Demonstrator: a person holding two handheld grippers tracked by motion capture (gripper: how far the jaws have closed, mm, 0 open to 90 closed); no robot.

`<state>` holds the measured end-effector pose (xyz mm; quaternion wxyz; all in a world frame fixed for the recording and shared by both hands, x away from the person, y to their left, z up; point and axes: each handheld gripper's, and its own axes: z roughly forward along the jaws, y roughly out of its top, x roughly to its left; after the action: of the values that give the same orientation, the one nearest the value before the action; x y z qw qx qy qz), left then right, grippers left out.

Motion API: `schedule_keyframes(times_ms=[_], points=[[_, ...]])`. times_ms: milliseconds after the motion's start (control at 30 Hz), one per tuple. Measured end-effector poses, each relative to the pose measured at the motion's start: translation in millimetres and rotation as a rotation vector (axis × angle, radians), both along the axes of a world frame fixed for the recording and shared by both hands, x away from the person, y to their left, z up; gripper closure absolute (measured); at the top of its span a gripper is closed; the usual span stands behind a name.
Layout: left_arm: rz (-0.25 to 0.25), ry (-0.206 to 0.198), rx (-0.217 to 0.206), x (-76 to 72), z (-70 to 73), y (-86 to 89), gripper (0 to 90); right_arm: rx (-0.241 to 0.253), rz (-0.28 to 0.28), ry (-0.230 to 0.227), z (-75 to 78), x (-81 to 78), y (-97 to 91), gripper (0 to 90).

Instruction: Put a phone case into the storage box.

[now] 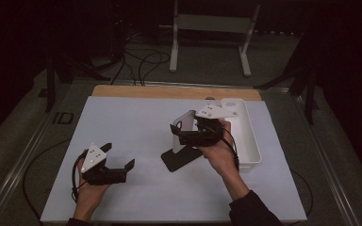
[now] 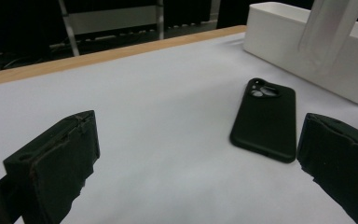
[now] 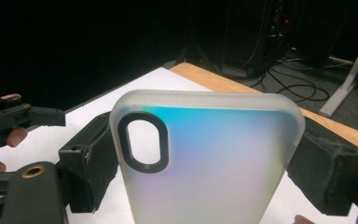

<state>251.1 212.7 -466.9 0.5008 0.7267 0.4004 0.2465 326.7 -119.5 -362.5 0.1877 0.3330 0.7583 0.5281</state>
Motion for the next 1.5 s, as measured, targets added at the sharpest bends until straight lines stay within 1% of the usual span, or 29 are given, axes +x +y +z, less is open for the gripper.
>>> schedule_keyframes(times_ms=[233, 267, 400, 467, 600, 700, 800, 933, 1067, 1133, 1433, 1500], points=[[0.014, -0.028, 0.001, -9.3, -7.5, 13.0, 0.0, -0.001, -0.019, -0.004, 4.1, 4.7, -5.9, 16.3], [0.015, -0.031, -0.004, -10.8, -9.0, 15.0, 0.0, -0.001, -0.023, -0.006, 4.5, 5.5, -6.8, 16.3], [0.024, -0.032, 0.001, -12.6, -13.2, 19.4, 0.0, 0.005, -0.04, -0.003, 7.2, 9.3, -11.3, 16.3], [0.029, -0.032, 0.0, -12.3, -14.2, 20.4, 0.0, 0.006, -0.042, -0.005, 7.7, 10.4, -12.3, 16.4], [0.037, -0.043, -0.004, -13.3, -14.9, 20.7, 0.0, -0.001, -0.067, -0.01, 11.4, 15.1, -16.6, 16.3], [0.046, -0.045, -0.007, -13.3, -15.5, 21.2, 0.0, 0.004, -0.088, -0.009, 14.1, 19.8, -20.6, 16.3], [0.053, -0.046, -0.008, -13.1, -15.8, 22.3, 0.0, -0.001, -0.105, -0.015, 16.7, 24.4, -23.7, 16.3], [0.064, -0.048, -0.007, -12.7, -16.1, 23.3, 0.0, -0.003, -0.132, -0.011, 19.6, 32.4, -27.5, 16.3], [0.068, -0.051, -0.008, -12.8, -16.0, 23.6, 0.0, 0.0, -0.152, -0.008, 23.0, 38.7, -30.6, 16.3], [0.069, -0.05, -0.006, -12.8, -16.1, 23.5, 0.0, -0.007, -0.164, -0.01, 24.1, 41.8, -31.8, 16.3], [0.075, -0.05, -0.003, -12.9, -16.5, 22.9, 0.0, -0.009, -0.194, -0.001, 23.2, 52.1, -38.8, 16.3], [0.074, -0.051, -0.004, -13.0, -16.5, 22.7, 0.0, -0.003, -0.206, 0.005, 22.3, 55.4, -41.6, 16.3]])
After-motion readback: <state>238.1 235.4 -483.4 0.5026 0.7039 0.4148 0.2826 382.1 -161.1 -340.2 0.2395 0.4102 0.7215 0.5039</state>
